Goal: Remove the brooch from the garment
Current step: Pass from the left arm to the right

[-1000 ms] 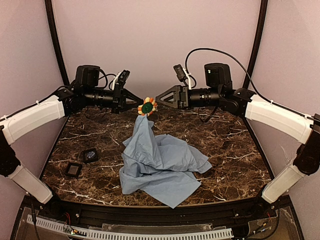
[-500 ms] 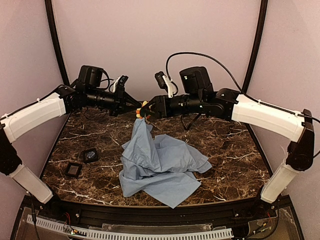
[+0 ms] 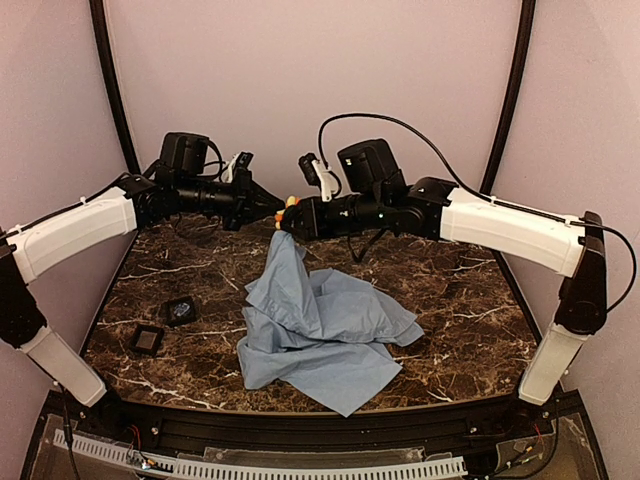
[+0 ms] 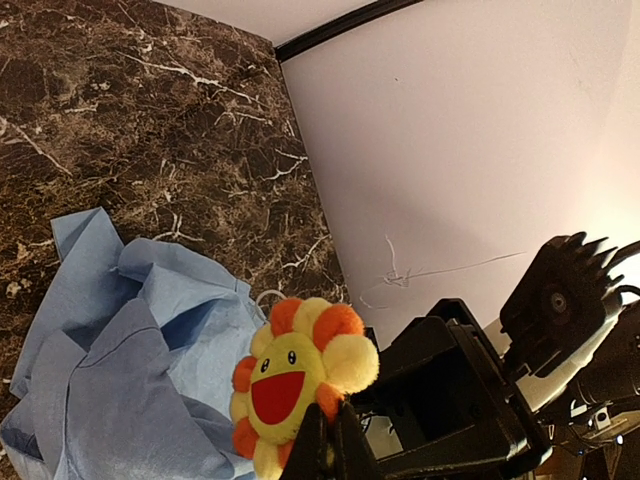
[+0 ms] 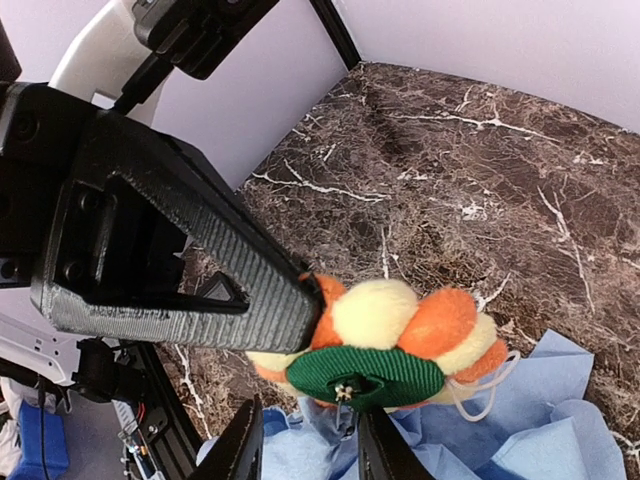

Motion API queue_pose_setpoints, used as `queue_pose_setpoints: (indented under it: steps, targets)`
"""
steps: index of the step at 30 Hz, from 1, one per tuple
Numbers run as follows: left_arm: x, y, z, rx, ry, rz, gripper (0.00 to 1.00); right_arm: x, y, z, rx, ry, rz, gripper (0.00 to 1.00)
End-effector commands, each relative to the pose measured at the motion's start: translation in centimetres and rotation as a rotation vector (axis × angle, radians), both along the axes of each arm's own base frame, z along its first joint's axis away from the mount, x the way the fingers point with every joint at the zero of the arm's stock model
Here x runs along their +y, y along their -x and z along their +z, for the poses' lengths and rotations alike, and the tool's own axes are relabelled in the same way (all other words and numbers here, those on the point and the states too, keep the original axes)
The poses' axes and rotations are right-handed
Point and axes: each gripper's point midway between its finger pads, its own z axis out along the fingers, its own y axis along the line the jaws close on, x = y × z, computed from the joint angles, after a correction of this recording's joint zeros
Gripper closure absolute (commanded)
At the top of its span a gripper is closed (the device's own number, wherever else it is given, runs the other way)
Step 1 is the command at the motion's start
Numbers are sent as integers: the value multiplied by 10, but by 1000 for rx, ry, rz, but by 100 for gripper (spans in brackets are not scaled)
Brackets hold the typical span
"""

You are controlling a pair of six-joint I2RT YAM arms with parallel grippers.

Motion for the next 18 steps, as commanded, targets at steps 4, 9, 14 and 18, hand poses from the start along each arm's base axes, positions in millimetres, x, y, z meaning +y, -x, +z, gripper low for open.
queue_pose_setpoints:
  steps: [4,9,14,18]
  targets:
    - [2,-7,-3,7,13,28,99,-1,-17,0,-77,68,-63,72]
    - [3,-7,0,5,17,40,99,-1,-26,-8,-98,123,-76,79]
    - [2,-4,-5,25,15,26,99,-1,-30,-1,-145,112,-76,90]
    - [2,-3,-7,31,12,24,99,-5,-37,2,-159,114,-104,100]
